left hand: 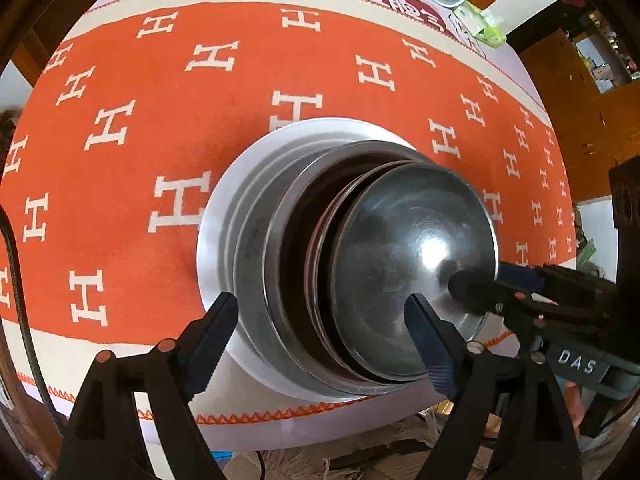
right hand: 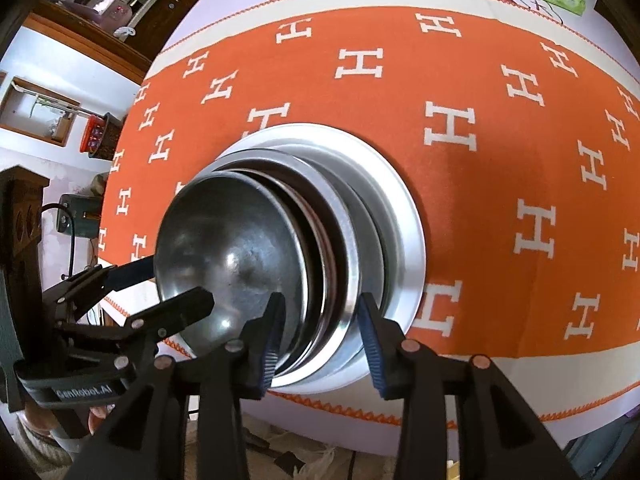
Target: Organize plates and bowls
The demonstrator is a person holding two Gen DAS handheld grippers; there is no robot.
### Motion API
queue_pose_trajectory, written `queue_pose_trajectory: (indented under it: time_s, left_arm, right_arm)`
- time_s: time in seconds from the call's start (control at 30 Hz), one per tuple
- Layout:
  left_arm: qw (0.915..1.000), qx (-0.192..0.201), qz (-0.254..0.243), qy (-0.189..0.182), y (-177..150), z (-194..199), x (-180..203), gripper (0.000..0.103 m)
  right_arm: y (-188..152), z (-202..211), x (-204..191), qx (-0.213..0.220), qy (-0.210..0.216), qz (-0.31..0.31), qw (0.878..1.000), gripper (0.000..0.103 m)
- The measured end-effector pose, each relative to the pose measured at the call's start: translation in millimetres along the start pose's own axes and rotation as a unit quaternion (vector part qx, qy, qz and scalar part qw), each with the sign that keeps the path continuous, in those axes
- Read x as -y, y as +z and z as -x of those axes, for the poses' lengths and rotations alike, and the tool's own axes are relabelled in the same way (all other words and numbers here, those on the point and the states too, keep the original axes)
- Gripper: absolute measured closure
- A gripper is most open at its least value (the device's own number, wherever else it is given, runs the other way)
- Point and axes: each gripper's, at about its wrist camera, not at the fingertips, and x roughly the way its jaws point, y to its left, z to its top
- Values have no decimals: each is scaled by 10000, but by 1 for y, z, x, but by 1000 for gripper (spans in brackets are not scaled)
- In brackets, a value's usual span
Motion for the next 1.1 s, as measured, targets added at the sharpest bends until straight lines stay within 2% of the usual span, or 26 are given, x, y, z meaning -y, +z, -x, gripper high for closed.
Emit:
queue_pose_trajectory:
  time_s: [0.27, 0.43, 0.73, 0.93, 1.0, 1.07, 1.1]
  left_arm:
    - [9995, 141, -252, 127, -4, 13, 14, 1]
    - [9976, 321, -521, 331, -7, 26, 34, 1]
    - [9928, 768, -819, 412, -12, 56, 86, 1]
    - [9893, 1118, -859, 371, -10, 74, 125, 1]
    - [9876, 1265, -841, 393, -10, 81, 139, 1]
    - [9851, 1422, -836, 479, -11, 88, 151, 1]
    - [9834, 1518, -841, 523, -11, 92, 158, 1]
  right_arm:
    - [-12, 16, 7, 278, 71, -141, 9995, 60]
    - [-20, 28, 16, 427, 131, -237, 9987, 57]
    - [-33, 65, 39, 837, -104, -315, 9959, 56]
    - [-40, 104, 53, 1292, -398, -230, 9906, 55]
    - [-42, 119, 60, 1470, -469, -204, 9878, 53]
    - [-43, 131, 66, 1637, -536, -208, 9848, 42]
    - [-44, 140, 69, 1773, -605, -198, 9821, 40]
